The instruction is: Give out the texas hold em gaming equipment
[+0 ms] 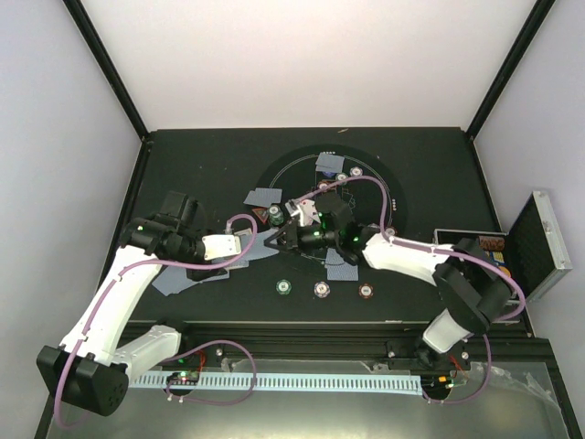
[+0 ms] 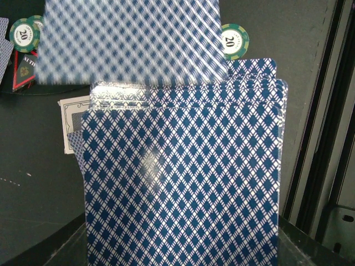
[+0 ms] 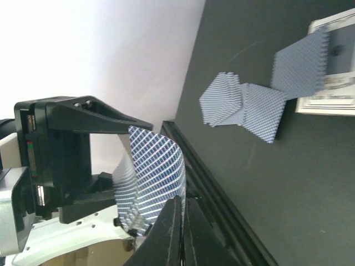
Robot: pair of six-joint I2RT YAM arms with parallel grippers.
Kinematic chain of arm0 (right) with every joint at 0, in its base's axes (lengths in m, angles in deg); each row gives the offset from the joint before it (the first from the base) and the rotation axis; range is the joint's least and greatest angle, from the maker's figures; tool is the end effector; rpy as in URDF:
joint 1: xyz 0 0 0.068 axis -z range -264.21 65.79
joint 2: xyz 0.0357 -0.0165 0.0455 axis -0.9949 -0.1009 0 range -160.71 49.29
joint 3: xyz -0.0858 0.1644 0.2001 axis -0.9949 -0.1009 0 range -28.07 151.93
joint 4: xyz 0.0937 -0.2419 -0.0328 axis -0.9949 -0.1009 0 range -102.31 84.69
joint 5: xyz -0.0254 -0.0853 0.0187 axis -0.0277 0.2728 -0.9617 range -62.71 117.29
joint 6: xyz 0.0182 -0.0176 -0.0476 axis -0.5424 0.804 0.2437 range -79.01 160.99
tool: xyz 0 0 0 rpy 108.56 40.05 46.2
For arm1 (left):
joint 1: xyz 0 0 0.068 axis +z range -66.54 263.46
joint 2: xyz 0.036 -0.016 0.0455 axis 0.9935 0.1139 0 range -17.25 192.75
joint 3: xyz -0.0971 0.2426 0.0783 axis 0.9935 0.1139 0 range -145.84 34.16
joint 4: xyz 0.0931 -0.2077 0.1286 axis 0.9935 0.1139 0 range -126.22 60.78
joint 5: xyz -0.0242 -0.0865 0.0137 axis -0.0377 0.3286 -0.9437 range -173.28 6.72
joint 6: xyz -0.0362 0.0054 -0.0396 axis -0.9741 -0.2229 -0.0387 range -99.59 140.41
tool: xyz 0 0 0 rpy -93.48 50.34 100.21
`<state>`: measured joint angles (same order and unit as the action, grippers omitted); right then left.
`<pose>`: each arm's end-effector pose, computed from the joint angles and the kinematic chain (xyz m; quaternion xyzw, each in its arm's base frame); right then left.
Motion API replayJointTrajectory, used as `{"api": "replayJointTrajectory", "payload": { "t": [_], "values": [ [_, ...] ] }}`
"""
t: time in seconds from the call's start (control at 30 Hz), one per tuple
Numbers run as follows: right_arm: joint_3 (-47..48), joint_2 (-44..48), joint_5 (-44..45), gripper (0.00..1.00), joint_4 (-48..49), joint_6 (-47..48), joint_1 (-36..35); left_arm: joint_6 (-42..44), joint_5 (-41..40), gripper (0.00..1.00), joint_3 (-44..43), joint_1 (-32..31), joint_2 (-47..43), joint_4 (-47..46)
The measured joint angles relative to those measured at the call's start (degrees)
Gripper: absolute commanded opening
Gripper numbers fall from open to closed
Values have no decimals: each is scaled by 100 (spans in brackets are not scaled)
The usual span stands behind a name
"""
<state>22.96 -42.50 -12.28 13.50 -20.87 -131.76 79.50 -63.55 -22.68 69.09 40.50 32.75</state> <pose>0.2175 0.2715 0.2249 -0.0908 0.7974 0.5918 0.0752 0.1539 -0.0518 0.2919 0.6041 0.7596 -0.0905 0.2233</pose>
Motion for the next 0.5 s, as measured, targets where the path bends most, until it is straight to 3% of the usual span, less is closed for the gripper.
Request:
{"api": "replayJointTrajectory", "payload": {
  "t": [0.2,0.37,0.5],
  "values": [
    [258,367,293,1,-1600,975,570,0,2,2,0,0,0,-7],
    [2326,-24,2553,1,-4146,2859,822,0,0,2,0,0,-2,-7],
    [3659,-951,5023,1,-5176,4011,815,0,-2,2,0,0,-15,-7]
  ]
}}
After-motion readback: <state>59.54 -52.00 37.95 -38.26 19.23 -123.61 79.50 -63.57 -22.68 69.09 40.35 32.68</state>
